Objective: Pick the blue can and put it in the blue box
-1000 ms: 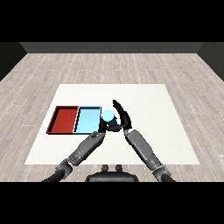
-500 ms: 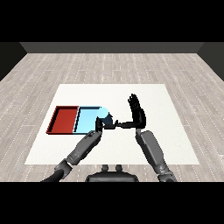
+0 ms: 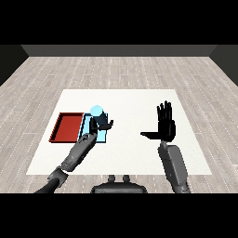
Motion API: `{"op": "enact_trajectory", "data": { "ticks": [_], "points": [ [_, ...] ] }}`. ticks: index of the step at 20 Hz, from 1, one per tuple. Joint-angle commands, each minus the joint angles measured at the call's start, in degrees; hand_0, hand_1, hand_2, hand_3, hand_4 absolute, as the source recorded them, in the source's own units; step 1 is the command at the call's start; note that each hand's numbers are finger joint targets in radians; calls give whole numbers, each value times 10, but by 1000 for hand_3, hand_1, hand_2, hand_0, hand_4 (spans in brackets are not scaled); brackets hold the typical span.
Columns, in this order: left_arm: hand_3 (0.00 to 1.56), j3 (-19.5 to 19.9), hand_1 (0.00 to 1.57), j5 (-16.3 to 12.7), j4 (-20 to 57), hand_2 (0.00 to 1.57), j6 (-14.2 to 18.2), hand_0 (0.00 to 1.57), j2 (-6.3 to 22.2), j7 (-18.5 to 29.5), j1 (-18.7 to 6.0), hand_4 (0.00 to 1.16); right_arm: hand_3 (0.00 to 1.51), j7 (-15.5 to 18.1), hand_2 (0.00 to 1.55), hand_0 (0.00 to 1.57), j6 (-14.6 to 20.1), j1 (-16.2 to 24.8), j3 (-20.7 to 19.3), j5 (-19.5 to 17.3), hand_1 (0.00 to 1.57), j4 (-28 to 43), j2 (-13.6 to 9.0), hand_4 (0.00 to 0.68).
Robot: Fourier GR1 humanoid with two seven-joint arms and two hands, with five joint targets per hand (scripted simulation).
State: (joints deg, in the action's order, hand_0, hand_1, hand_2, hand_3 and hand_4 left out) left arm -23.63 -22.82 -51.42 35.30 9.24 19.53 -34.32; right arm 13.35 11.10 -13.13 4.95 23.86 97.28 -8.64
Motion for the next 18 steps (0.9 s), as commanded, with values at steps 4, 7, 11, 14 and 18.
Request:
{"op": "enact_trajectory", "data": {
  "ticks": [4,7,11,14,18],
  "points": [
    [1488,72,1571,9,109,1571,-42,1571,46,-36,-62,1115,0,10,0,0,5,44,-19,-9,0,19,4,0],
    [1508,75,1571,18,167,1571,-58,1571,75,-81,-85,1097,0,2,0,0,5,23,-46,2,0,-4,-6,0],
    [1485,87,1571,28,298,1571,-60,1571,45,-88,-123,1055,0,36,0,0,-19,12,-42,-5,0,-71,5,0],
    [1411,86,1571,43,367,1543,-71,1571,50,-104,-140,998,0,21,0,0,-39,4,-63,21,0,-68,-11,0],
    [1182,75,1510,66,439,1396,-18,1510,8,-100,-123,900,0,34,0,0,-29,-36,-66,9,0,-129,1,0]
  ]
}}
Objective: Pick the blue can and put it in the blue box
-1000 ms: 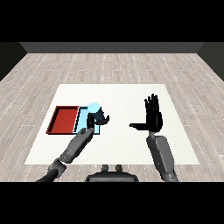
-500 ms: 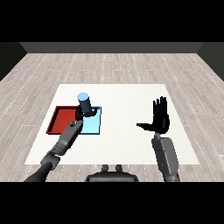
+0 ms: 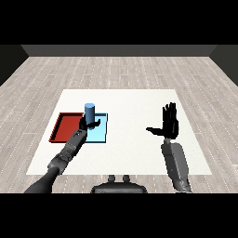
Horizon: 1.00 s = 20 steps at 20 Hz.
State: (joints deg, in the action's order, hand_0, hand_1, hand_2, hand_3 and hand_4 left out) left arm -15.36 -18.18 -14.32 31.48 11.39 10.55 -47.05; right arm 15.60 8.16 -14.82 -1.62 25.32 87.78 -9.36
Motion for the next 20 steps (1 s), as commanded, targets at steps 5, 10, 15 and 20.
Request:
{"op": "enact_trajectory", "data": {
  "ticks": [5,10,15,20],
  "points": [
    [640,-7,1148,24,122,1050,-45,1148,-6,-25,35,908,0,31,0,0,-15,-10,-6,-4,0,-40,9,0],
    [0,-1,984,28,139,943,-67,984,-16,-49,12,526,0,49,0,0,-43,11,-3,4,0,-39,15,0],
    [0,-35,0,72,142,0,-14,0,-11,-54,8,0,0,47,0,0,-36,-13,-22,9,0,-59,13,0],
    [0,18,0,28,109,0,70,0,-22,27,7,0,0,42,0,0,-44,-14,-8,9,0,-38,20,0]
  ]
}}
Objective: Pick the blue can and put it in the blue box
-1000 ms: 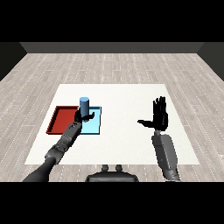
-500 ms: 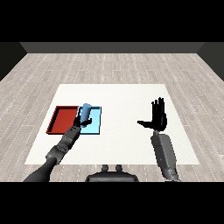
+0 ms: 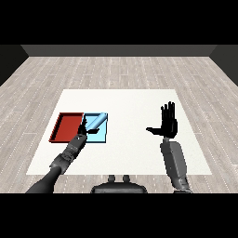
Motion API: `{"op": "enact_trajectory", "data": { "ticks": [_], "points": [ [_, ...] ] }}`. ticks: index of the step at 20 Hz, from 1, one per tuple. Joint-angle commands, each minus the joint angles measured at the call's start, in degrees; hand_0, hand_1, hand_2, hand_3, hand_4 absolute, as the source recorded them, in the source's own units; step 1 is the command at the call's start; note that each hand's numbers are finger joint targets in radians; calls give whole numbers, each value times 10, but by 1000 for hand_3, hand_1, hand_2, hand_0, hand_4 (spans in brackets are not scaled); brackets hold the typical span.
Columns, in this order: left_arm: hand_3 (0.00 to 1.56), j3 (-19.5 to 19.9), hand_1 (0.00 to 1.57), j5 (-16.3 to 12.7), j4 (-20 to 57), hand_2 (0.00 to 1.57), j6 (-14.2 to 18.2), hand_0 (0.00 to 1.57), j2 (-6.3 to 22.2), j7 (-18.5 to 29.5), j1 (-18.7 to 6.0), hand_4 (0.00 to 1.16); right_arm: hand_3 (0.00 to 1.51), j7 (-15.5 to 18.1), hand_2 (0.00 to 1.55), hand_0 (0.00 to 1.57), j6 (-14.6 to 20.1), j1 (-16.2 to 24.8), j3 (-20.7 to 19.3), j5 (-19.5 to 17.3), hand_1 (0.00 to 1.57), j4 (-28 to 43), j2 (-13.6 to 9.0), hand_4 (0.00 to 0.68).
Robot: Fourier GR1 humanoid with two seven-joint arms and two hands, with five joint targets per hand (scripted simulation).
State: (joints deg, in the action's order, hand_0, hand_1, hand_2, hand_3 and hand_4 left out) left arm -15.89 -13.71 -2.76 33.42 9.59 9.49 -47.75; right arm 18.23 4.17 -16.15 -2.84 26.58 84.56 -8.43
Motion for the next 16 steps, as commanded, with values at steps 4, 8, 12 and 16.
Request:
{"op": "enact_trajectory", "data": {
  "ticks": [4,8,12,16],
  "points": [
    [0,52,0,-35,-46,0,60,0,19,100,13,0,0,-14,0,0,-8,-6,-8,12,0,6,-3,0],
    [0,87,0,-67,-143,0,25,0,-14,212,13,0,0,16,0,0,-14,8,16,-15,0,2,9,0],
    [0,90,0,-80,-230,0,-78,0,-21,304,30,0,0,8,0,0,-26,34,12,-2,0,26,1,0],
    [0,68,0,-82,-328,0,-133,0,-35,339,79,0,0,-15,0,0,-25,45,23,-17,0,31,-14,0]
  ]
}}
